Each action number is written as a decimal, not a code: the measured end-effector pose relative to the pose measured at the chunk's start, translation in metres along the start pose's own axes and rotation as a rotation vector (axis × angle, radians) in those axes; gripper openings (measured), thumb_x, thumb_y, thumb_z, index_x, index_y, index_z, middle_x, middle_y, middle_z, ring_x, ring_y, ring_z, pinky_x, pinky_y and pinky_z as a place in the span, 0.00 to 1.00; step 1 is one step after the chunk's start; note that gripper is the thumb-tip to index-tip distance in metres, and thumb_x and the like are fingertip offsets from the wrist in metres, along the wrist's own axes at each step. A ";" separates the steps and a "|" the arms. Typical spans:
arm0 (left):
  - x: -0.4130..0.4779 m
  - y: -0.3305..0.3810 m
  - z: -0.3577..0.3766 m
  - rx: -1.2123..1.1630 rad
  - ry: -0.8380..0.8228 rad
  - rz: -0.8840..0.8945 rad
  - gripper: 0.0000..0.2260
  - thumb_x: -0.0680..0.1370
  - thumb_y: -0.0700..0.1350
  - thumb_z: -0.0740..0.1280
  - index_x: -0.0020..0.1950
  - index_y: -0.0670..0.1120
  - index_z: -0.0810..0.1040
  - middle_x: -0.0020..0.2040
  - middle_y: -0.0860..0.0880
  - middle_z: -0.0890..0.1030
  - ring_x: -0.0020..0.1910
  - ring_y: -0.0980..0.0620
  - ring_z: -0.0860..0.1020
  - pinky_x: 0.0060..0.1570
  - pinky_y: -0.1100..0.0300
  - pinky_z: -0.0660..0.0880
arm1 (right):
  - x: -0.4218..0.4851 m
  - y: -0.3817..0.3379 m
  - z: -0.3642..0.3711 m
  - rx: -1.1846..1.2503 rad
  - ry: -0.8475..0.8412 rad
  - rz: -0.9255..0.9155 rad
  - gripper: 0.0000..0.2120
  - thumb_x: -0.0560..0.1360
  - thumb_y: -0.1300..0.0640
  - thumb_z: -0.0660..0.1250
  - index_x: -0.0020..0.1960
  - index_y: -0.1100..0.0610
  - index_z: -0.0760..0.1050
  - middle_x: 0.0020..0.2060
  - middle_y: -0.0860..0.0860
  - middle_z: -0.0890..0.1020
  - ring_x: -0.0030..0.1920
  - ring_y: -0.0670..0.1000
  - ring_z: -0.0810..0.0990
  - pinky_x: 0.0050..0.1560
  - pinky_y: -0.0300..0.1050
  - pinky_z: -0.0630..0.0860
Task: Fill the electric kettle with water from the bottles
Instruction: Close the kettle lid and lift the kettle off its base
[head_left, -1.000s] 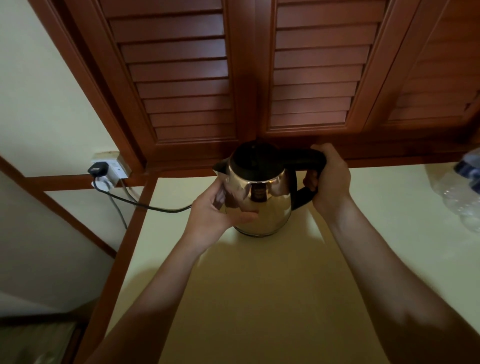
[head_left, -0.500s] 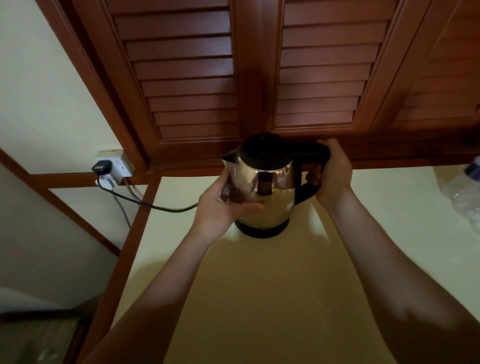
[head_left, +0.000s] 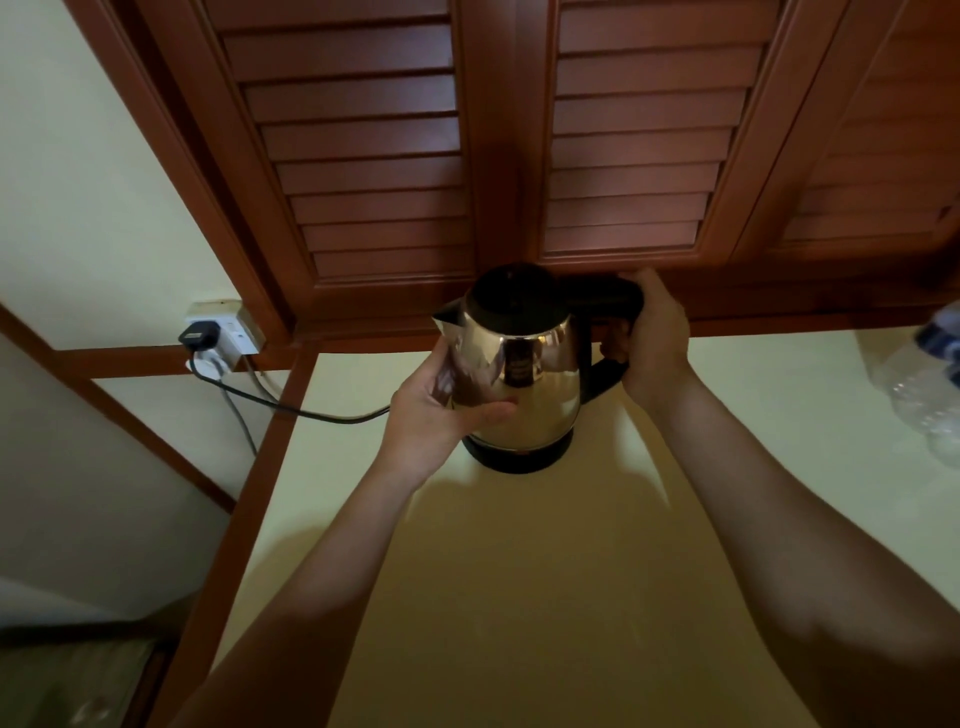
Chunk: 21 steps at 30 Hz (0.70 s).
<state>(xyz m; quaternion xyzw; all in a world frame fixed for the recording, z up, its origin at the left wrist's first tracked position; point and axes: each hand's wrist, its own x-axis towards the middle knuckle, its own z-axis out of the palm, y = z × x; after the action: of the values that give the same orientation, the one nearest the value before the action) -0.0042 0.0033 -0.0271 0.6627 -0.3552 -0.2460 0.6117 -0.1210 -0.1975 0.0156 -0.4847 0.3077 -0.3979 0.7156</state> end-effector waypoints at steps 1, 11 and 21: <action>-0.001 0.000 0.002 0.012 -0.005 0.004 0.41 0.65 0.42 0.83 0.75 0.53 0.71 0.67 0.53 0.80 0.69 0.53 0.76 0.72 0.44 0.70 | 0.000 0.002 -0.004 0.003 -0.005 0.007 0.17 0.73 0.51 0.64 0.27 0.51 0.70 0.24 0.51 0.63 0.25 0.50 0.59 0.28 0.46 0.55; -0.007 -0.005 0.004 -0.007 -0.056 -0.011 0.41 0.64 0.40 0.82 0.75 0.50 0.70 0.68 0.53 0.80 0.70 0.55 0.75 0.73 0.45 0.69 | -0.011 0.008 -0.014 0.011 0.034 -0.015 0.16 0.73 0.51 0.65 0.28 0.52 0.68 0.24 0.52 0.62 0.25 0.52 0.59 0.30 0.48 0.54; -0.005 -0.007 0.003 -0.072 -0.093 0.007 0.41 0.65 0.36 0.80 0.75 0.52 0.69 0.69 0.52 0.79 0.71 0.53 0.75 0.73 0.44 0.68 | -0.022 0.006 -0.014 -0.105 0.084 -0.096 0.20 0.76 0.49 0.63 0.28 0.55 0.69 0.22 0.52 0.68 0.25 0.52 0.67 0.31 0.47 0.64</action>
<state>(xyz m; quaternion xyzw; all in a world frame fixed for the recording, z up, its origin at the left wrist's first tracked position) -0.0084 0.0050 -0.0346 0.6270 -0.3764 -0.2870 0.6188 -0.1416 -0.1839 0.0068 -0.5188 0.3342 -0.4350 0.6557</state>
